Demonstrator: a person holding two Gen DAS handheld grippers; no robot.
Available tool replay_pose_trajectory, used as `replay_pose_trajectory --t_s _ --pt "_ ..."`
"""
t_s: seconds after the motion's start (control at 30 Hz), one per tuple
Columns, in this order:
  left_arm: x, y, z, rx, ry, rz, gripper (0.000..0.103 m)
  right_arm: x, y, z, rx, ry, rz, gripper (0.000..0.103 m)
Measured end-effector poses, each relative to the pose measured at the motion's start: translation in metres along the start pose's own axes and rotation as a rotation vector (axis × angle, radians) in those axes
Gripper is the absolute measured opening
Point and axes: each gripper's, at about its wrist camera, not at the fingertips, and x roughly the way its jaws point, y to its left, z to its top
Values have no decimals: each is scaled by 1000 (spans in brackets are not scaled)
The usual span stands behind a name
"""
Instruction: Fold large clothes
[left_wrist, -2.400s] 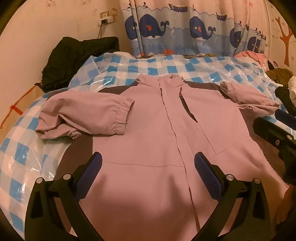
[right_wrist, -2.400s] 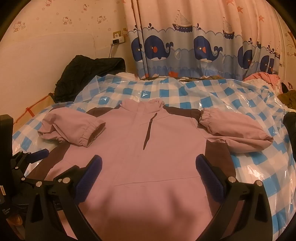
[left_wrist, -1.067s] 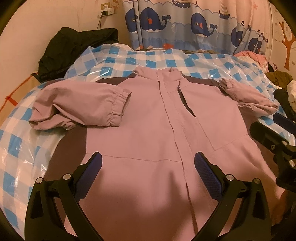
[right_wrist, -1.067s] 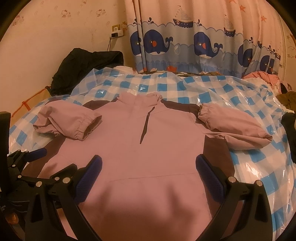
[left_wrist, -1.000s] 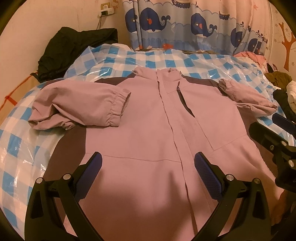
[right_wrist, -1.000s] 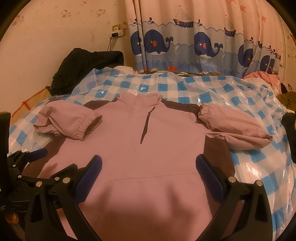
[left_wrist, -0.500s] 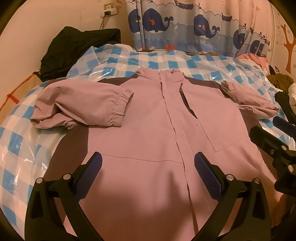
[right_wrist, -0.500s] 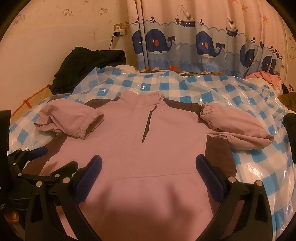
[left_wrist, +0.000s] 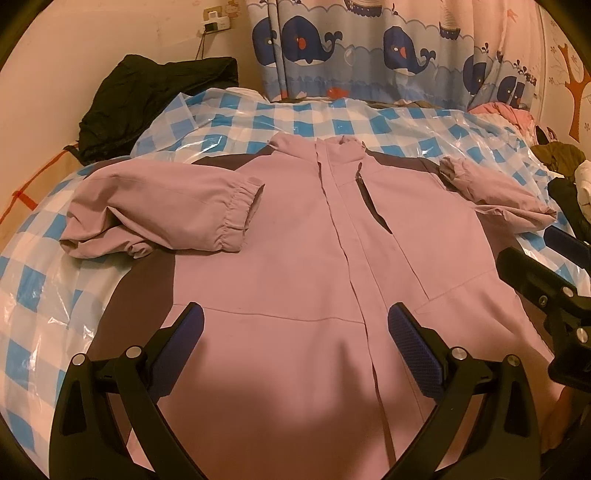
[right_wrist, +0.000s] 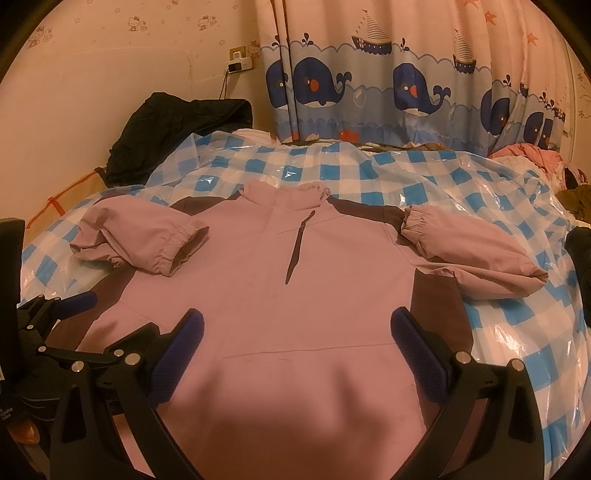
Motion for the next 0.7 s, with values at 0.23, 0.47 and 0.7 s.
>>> replay_pose_trajectory --t_s 0.23,0.47,0.7 --pt "0 -1 -1 2 0 1 96 0 -1 0 0 -1 1 98" --pt "0 -1 -1 2 -1 2 96 0 -1 0 1 -1 1 98" --pt "0 -1 -1 2 0 2 96 0 -1 0 1 -1 2 98"
